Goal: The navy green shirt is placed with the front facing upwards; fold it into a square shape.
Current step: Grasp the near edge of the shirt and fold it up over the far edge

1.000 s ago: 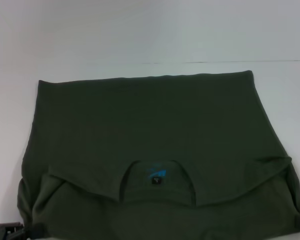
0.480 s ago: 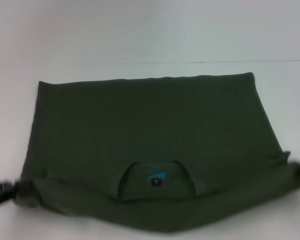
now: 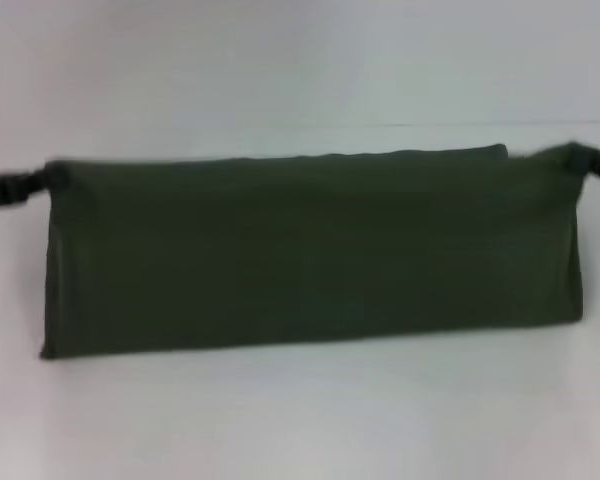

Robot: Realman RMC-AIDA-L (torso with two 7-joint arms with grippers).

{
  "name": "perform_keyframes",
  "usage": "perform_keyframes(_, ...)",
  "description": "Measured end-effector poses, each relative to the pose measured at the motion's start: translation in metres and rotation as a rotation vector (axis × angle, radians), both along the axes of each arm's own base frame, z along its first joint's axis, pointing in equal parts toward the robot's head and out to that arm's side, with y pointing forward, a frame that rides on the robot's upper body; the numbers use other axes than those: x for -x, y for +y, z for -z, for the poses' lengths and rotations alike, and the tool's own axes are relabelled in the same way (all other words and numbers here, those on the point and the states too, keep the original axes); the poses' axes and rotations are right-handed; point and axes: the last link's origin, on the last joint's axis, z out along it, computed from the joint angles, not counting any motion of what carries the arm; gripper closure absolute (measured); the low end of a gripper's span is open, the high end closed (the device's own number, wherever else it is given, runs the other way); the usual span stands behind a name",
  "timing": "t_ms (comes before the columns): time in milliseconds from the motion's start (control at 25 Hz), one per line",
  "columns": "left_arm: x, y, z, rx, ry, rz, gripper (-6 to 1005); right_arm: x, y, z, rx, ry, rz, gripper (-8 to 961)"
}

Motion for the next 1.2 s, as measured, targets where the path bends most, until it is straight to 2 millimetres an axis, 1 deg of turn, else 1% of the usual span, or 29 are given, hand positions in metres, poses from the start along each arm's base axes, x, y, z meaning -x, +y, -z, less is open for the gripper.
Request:
perform_keyframes(80,-0.003,0.016,0.003,-0.035,0.023,-0.021,914,0.003,0.017,0.004,-0.035,-0.020,0.035,907)
perform_keyframes(120,-0.004,0.020,0.005,-0.041,0.030,-0.026,914,0.003,0.023,0.007,-0.048,-0.028,0.053,907)
perform_keyframes(240,-0.011,0.043,0.020,-0.075,0.085,-0.056,913,0.003,0.042,0.020,-0.084,-0.070,0.121,906)
perform_keyframes(360,-0.016,0.057,0.034,-0.105,0.134,-0.079,911,0.003,0.056,0.034,-0.116,-0.132,0.173,906)
perform_keyframes(520,-0.024,0.075,0.049,-0.163,0.204,-0.109,910,0.006,0.068,0.046,-0.153,-0.190,0.204,906)
perform_keyframes(680,-0.032,0.085,0.058,-0.199,0.263,-0.111,908,0.012,0.080,0.050,-0.207,-0.228,0.218,906)
perform_keyframes(800,-0.036,0.091,0.062,-0.219,0.291,-0.109,907,0.015,0.084,0.052,-0.228,-0.235,0.215,907)
perform_keyframes(960,-0.039,0.094,0.064,-0.233,0.307,-0.103,906,0.016,0.086,0.054,-0.234,-0.244,0.222,906)
perform_keyframes(1200,-0.037,0.094,0.067,-0.245,0.315,-0.114,903,0.013,0.085,0.057,-0.243,-0.251,0.235,907)
